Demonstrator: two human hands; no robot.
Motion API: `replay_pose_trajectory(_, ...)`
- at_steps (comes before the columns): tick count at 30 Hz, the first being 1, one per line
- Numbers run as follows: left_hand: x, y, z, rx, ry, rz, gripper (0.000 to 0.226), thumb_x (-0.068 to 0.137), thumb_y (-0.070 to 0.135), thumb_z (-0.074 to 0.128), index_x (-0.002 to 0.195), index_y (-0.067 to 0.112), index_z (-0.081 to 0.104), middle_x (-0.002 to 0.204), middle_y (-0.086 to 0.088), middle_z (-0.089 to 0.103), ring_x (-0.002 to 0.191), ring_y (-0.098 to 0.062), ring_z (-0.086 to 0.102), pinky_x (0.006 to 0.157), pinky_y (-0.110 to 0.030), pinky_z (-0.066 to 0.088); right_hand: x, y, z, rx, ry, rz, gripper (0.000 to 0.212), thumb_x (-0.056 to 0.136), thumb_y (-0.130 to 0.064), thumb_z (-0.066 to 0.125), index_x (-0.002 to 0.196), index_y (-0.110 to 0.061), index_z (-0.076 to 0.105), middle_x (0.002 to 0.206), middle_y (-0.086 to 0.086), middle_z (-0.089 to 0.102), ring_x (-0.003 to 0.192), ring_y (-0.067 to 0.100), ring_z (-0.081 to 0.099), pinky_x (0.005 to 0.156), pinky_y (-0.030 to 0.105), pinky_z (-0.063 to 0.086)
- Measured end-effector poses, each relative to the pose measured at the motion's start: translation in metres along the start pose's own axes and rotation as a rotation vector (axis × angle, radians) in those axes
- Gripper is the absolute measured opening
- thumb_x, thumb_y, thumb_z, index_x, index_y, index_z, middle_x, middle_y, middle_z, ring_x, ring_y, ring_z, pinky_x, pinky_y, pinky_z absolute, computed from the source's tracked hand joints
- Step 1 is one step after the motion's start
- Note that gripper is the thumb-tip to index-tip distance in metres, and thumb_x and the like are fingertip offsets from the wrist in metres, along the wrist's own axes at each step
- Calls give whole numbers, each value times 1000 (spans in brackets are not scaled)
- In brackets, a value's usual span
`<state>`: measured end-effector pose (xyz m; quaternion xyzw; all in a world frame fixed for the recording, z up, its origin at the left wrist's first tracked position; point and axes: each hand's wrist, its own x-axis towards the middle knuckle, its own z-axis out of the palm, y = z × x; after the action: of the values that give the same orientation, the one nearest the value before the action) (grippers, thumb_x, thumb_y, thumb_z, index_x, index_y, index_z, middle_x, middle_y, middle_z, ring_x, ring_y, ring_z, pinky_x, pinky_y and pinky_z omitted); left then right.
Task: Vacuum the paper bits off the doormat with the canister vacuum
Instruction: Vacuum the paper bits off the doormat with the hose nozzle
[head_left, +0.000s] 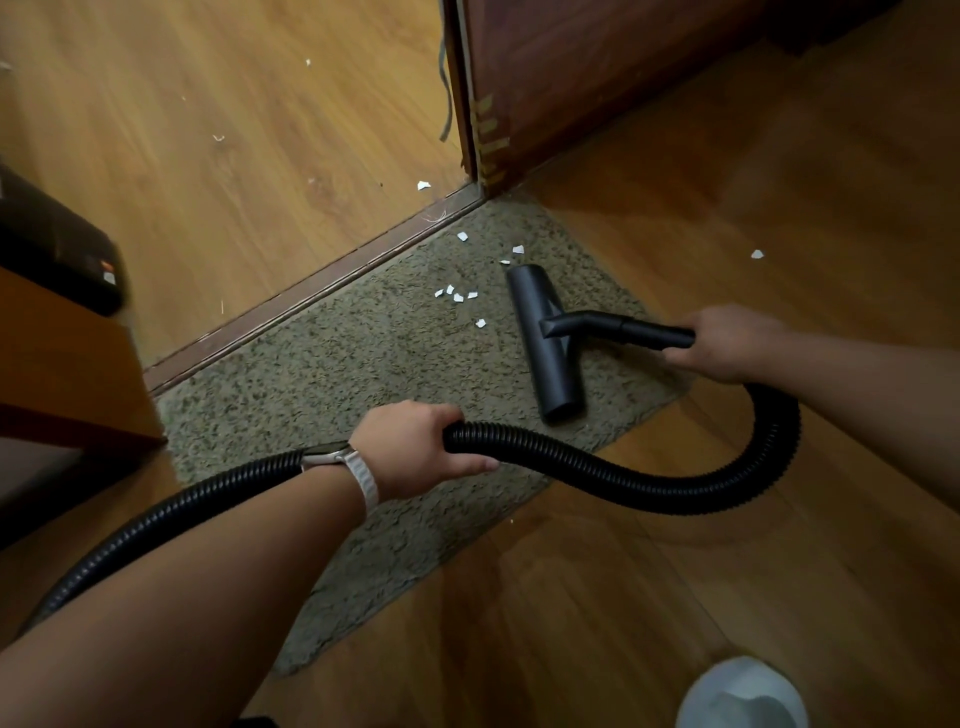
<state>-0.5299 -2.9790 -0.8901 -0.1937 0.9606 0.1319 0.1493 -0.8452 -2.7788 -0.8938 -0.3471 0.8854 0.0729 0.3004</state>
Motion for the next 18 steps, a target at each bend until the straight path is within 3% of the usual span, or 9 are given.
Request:
replay_pose_trajectory(7, -2, 2, -1, -3, 19, 0, 59, 70, 90, 46, 75, 31, 48, 64, 11, 57, 57, -3, 55, 52, -25, 46, -4, 7, -3, 4, -7, 18, 35, 95, -51, 56, 112, -21, 64, 80, 6, 64, 67, 23, 61, 51, 30, 40)
replay_pose_trajectory(14, 1, -4, -7, -9, 67, -2, 63, 66, 92, 45, 76, 30, 51, 63, 12, 56, 58, -3, 55, 52, -25, 46, -8, -44, -4, -169, 3, -205, 24, 97, -50, 51, 110, -31, 59, 78, -2, 61, 65, 16, 58, 49, 27, 36)
replay_pose_trajectory(18, 4, -6, -2, -28, 48, -15, 62, 68, 91, 47, 77, 30, 51, 65, 12, 57, 58, -2, 56, 51, -25, 46, -3, -44, -9, -148, -13, -192, 24, 97, -50, 51, 110, -31, 60, 81, -2, 62, 68, 16, 59, 51, 27, 39)
